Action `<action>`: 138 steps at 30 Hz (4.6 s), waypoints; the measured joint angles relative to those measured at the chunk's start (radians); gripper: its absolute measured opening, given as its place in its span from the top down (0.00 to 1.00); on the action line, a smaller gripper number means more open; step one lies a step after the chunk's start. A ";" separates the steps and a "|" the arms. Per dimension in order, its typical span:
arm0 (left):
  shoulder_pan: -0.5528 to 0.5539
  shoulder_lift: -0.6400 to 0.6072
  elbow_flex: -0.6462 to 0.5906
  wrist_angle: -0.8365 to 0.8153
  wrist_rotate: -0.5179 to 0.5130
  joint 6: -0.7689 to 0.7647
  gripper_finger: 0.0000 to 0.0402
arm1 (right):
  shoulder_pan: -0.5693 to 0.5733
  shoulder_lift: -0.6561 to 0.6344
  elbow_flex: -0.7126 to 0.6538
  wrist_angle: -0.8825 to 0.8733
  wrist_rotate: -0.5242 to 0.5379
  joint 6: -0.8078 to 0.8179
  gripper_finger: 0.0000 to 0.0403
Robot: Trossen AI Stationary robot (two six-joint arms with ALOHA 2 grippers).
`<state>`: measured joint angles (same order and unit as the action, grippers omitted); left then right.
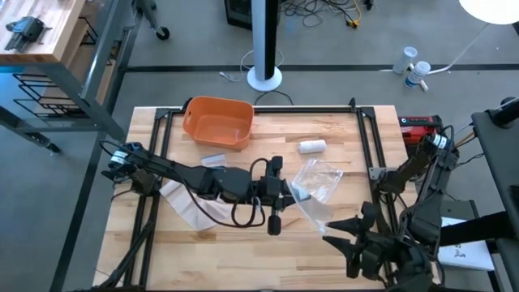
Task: Roll bandage
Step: Open the transparent zip bag
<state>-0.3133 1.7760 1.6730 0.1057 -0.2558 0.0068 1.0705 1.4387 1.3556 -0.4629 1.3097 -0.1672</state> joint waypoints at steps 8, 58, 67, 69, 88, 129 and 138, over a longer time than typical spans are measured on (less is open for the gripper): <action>-0.001 -0.004 0.000 -0.043 -0.007 0.011 1.00 | 0.022 0.000 -0.002 -0.008 -0.056 0.026 0.60; -0.005 -0.011 0.000 -0.080 -0.139 0.059 1.00 | -0.063 0.068 -0.057 -0.286 -0.244 0.162 0.57; -0.005 -0.011 0.000 -0.082 -0.138 0.059 1.00 | -0.070 0.077 -0.056 -0.186 -0.240 0.237 0.54; -0.005 -0.011 0.000 -0.082 -0.138 0.059 1.00 | -0.070 0.076 -0.055 -0.127 -0.240 0.197 0.55; -0.004 -0.010 0.000 -0.079 -0.138 0.033 1.00 | -0.070 0.196 -0.092 -0.643 0.254 0.572 0.57; 0.010 -0.010 0.000 0.099 -0.292 -0.038 1.00 | -0.037 0.190 0.029 -0.943 0.261 0.584 0.67; 0.009 -0.015 0.073 0.122 -0.169 -0.107 1.00 | -0.037 0.143 0.202 -0.894 0.262 0.325 0.68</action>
<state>-0.3047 1.7607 1.7458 0.2281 -0.4251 -0.1003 1.0340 1.5818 1.5574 -1.3573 1.5715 0.1578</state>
